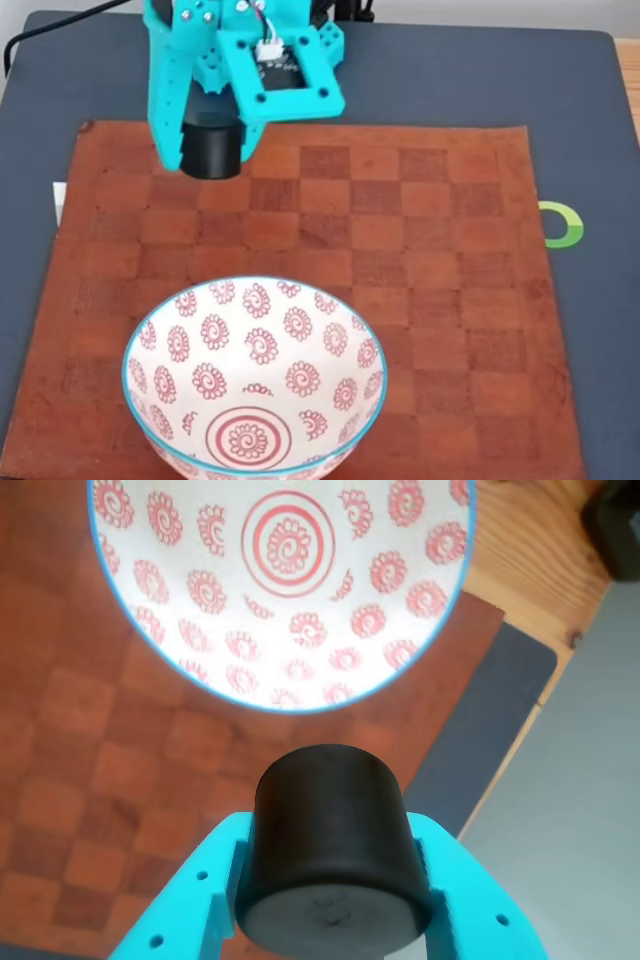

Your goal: Grasp a black cylinder and put it in a bowl.

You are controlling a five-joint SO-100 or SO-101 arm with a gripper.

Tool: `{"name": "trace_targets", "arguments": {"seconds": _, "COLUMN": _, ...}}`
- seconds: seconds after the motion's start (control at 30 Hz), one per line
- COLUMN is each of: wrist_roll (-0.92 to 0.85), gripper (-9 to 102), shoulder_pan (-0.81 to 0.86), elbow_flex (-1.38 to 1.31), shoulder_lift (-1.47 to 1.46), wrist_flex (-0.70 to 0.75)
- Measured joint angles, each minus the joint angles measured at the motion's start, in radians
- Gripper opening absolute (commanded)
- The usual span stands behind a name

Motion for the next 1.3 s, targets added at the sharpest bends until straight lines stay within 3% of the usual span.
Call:
{"name": "trace_targets", "arguments": {"seconds": 0.87, "wrist_roll": 0.011, "gripper": 15, "shoulder_pan": -0.075, "elbow_flex": -0.73, "shoulder_lift": -0.65, "wrist_flex": 0.0}}
{"name": "trace_targets", "arguments": {"seconds": 1.1, "wrist_roll": 0.011, "gripper": 27, "shoulder_pan": -0.069, "elbow_flex": -0.799, "shoulder_lift": -0.73, "wrist_flex": 0.002}}
{"name": "trace_targets", "arguments": {"seconds": 1.3, "wrist_roll": 0.011, "gripper": 27, "shoulder_pan": -0.069, "elbow_flex": -0.801, "shoulder_lift": -0.739, "wrist_flex": 0.015}}
